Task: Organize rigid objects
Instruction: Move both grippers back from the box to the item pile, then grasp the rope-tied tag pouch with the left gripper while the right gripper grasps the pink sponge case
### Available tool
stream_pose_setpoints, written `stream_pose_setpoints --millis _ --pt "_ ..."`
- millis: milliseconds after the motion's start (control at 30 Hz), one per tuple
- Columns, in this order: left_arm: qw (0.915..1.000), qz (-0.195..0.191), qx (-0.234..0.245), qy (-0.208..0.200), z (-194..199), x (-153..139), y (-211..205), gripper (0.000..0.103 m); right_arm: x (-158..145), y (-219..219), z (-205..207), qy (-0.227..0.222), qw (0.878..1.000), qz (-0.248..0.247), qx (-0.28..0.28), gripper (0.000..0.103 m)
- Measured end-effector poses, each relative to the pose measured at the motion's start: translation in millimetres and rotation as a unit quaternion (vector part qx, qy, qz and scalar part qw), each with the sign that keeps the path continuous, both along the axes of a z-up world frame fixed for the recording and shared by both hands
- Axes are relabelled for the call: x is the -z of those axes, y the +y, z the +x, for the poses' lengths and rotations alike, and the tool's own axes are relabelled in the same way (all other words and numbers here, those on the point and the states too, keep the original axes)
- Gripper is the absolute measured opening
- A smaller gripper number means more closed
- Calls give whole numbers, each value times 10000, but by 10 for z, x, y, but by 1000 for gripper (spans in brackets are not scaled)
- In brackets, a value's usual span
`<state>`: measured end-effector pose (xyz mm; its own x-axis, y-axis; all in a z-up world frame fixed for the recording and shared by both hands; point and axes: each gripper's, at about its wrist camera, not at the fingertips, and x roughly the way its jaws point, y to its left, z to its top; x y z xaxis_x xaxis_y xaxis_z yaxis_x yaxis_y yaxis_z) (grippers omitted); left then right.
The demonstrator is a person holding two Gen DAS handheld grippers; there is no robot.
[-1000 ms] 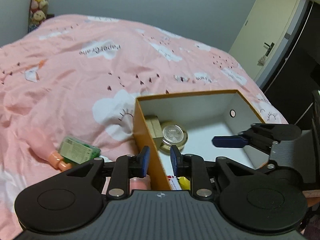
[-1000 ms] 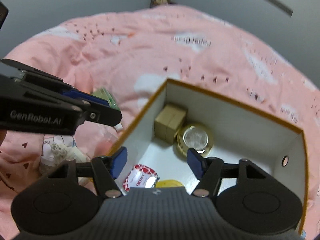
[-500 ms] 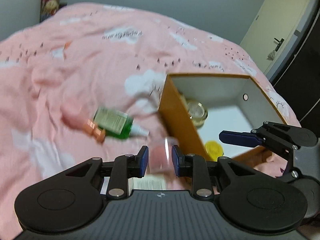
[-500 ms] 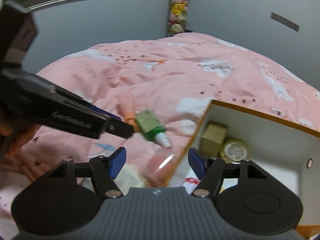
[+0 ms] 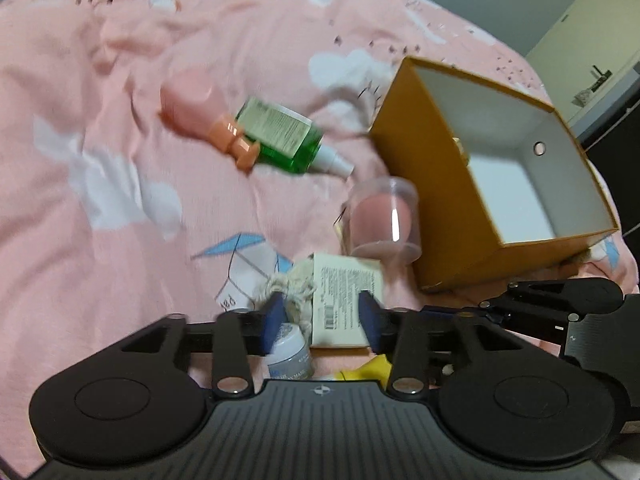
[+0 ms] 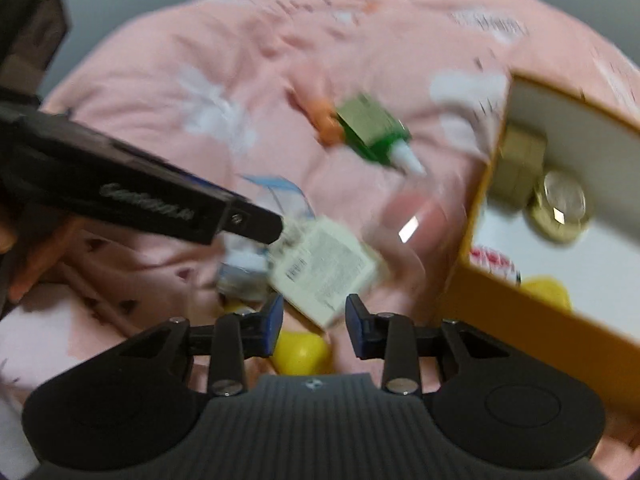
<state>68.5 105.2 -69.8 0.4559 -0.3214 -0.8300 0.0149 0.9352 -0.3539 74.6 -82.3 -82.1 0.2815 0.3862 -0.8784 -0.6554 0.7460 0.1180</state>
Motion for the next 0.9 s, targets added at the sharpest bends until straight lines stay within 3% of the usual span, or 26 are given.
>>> stream_pose_setpoints --millis 267,367,567,667,900 --pt "9989 77 -128 445 166 283 -53 63 273 -39 191 346 9977 -110 576 30" --pt "9974 -118 -353 616 238 420 -12 65 348 -72 255 515 9960 -1 724 30" --pt "9933 -732 -571 690 353 626 26 81 388 -80 313 616 9949 172 785 30" --pt "9924 -864 -570 671 375 647 24 76 399 -61 331 588 9950 180 790 31" --pt "9929 -1032 -460 372 230 515 71 42 375 -62 326 498 9946 144 896 30"
